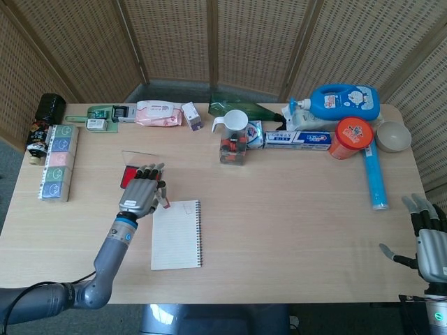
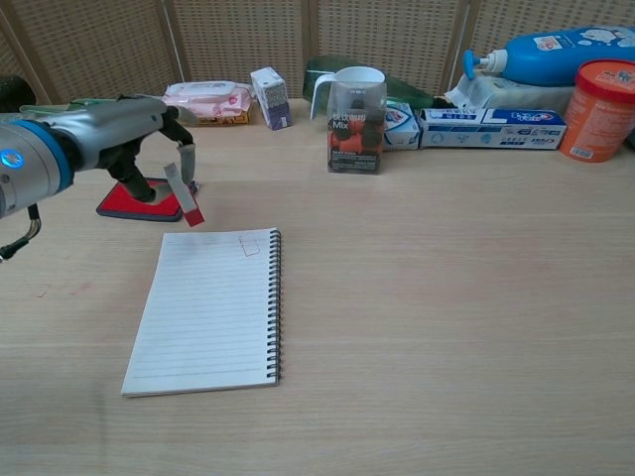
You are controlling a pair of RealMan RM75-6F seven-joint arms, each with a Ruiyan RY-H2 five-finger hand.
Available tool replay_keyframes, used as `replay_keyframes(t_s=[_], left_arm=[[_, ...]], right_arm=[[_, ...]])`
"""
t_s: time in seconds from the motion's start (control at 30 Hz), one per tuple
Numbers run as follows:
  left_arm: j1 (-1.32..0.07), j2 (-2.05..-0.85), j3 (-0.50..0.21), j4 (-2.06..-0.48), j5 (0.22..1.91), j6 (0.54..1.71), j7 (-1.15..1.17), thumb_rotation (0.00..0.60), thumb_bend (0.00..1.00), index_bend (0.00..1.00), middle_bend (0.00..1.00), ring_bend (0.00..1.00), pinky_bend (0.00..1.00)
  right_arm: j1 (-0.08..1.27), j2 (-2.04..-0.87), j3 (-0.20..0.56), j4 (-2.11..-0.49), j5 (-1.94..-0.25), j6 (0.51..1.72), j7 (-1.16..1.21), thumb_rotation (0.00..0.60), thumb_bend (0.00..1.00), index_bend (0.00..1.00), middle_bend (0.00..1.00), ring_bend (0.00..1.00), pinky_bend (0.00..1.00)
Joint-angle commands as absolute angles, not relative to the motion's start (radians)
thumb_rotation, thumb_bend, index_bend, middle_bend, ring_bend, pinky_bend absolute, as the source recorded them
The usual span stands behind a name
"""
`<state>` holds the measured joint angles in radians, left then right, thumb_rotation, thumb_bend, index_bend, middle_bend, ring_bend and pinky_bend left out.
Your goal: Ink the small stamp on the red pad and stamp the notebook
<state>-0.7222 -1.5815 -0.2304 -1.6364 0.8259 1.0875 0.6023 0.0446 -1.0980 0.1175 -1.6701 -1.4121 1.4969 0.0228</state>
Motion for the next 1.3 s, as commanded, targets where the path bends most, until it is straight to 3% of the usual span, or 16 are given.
replay_keyframes(t_s=[0.03, 0.53, 1.3], left_arm=[[-0.739, -1.627, -0.199, -1.572, 0.891, 1.049, 0.547, 0.6, 0.44, 0.64, 0.0, 0.0, 0.04], [-0.774, -1.718, -0.182, -1.478, 0.936, 1.048, 0.56, 0.6, 0.44, 0.64, 0.0, 0.0, 0.04], [-0.753, -1.716, -0.16, -1.427, 0.966, 1.041, 0.521, 0.6, 0.44, 0.64, 0.0, 0.0, 0.04]], right_arm=[[0.045, -1.098, 0.119, -1.669, -1.409, 1.495, 0.025, 0.523, 0.06, 0.0, 0.0, 0.0, 0.0], [0.046, -1.097, 0.121, -1.668, -1.401, 1.492, 0.027, 0.521, 0.06, 0.0, 0.0, 0.0, 0.0], [0.047, -1.095, 0.122, -1.674, -1.39, 1.485, 0.018, 0.522, 0.06, 0.0, 0.0, 0.0, 0.0]])
